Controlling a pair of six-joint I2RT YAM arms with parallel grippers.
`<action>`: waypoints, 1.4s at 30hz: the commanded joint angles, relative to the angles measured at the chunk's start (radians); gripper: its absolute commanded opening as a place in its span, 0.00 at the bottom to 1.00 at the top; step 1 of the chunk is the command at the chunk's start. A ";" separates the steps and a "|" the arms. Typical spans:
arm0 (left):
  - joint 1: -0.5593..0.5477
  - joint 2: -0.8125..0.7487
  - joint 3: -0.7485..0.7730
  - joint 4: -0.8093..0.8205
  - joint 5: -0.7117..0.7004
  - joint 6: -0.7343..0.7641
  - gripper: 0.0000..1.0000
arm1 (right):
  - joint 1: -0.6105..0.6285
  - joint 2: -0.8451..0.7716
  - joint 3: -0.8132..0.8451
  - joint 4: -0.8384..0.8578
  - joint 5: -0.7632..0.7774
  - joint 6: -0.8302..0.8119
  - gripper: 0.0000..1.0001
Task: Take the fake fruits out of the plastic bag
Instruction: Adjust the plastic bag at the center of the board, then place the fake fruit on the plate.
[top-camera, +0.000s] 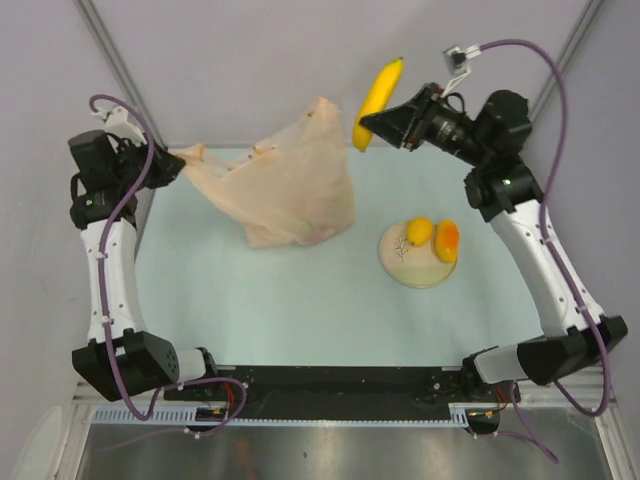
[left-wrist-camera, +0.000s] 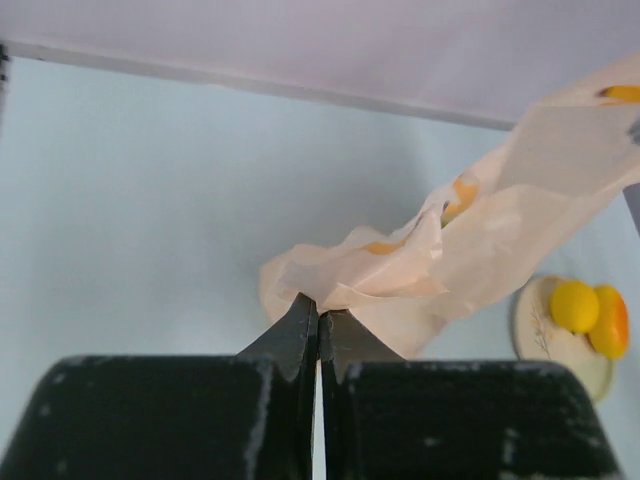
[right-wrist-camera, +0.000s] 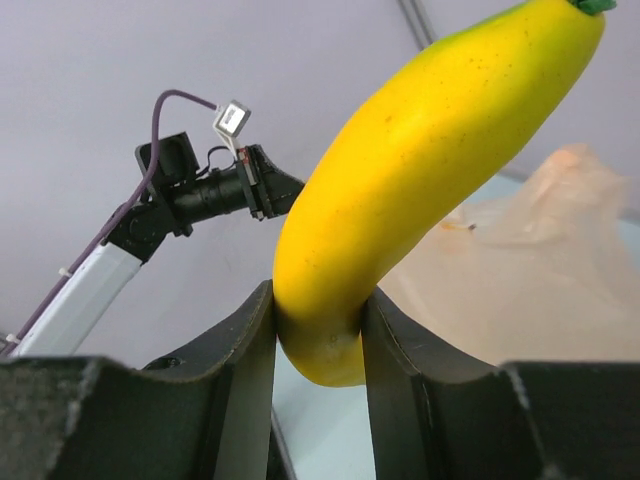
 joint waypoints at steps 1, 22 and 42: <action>0.048 0.012 0.078 0.013 -0.075 0.004 0.00 | -0.068 -0.095 0.034 -0.085 -0.029 -0.078 0.24; 0.048 -0.149 -0.075 0.038 0.045 -0.015 0.00 | -0.125 0.115 -0.464 -0.563 0.301 -0.133 0.13; 0.047 -0.247 -0.227 0.036 0.094 0.014 0.00 | -0.109 0.333 -0.454 -0.471 0.401 -0.061 0.35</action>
